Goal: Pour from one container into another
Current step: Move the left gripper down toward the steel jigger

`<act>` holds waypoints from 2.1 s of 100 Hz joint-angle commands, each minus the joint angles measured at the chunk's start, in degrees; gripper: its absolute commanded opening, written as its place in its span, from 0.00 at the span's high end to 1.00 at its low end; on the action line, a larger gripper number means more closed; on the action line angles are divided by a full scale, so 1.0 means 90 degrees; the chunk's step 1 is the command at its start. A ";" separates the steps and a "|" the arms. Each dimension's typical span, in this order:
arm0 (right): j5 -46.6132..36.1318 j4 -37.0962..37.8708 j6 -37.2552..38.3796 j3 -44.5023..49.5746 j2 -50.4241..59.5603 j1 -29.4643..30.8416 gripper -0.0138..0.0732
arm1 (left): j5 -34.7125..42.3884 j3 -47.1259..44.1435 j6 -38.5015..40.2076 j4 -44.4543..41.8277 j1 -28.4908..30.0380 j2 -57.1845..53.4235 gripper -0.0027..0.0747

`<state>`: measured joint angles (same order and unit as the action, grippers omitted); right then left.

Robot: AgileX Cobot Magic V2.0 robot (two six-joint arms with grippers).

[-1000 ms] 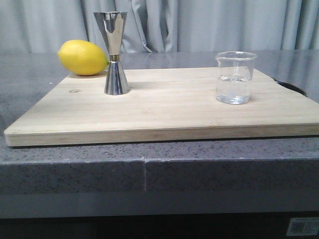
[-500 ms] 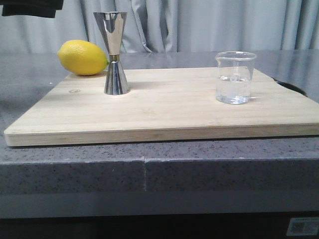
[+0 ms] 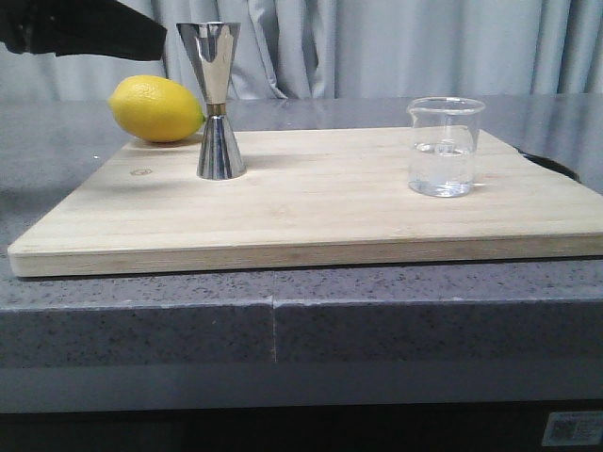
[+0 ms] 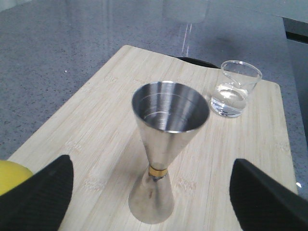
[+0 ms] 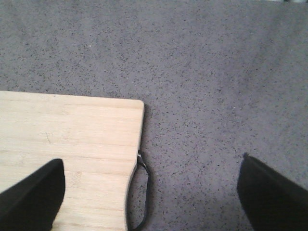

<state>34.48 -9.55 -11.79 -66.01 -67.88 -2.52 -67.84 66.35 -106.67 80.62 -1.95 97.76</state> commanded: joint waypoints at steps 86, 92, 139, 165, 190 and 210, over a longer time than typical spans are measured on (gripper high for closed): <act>-0.0516 -0.0048 -0.0122 -0.0228 0.0103 0.0011 0.08 | -0.0490 0.0189 -0.0864 0.1270 -0.0758 0.0729 0.19; -0.0530 -0.0048 -0.0122 -0.0228 0.0103 0.0011 0.08 | -0.0442 0.0189 -0.0890 0.1297 -0.0822 0.0729 0.19; -0.0584 -0.0048 -0.0122 -0.0228 0.0103 0.0011 0.08 | -0.0201 0.0189 -0.1067 0.1514 -0.1089 0.0729 0.29; -0.0584 -0.0048 -0.0122 -0.0228 0.0103 0.0011 0.08 | -0.0120 0.0189 -0.1067 0.1462 -0.1145 0.0862 0.39; -0.0564 -0.0048 -0.0122 -0.0228 0.0103 0.0011 0.08 | -0.0277 0.0189 -0.1067 0.1502 -0.1145 0.1138 0.39; -0.0590 -0.0048 -0.0122 -0.0228 0.0103 0.0011 0.08 | -0.0299 0.0189 -0.1067 0.1532 -0.1145 0.1138 0.42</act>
<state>33.36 -9.65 -12.29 -66.01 -67.99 -2.52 -66.45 66.48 -116.21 90.60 -11.78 110.76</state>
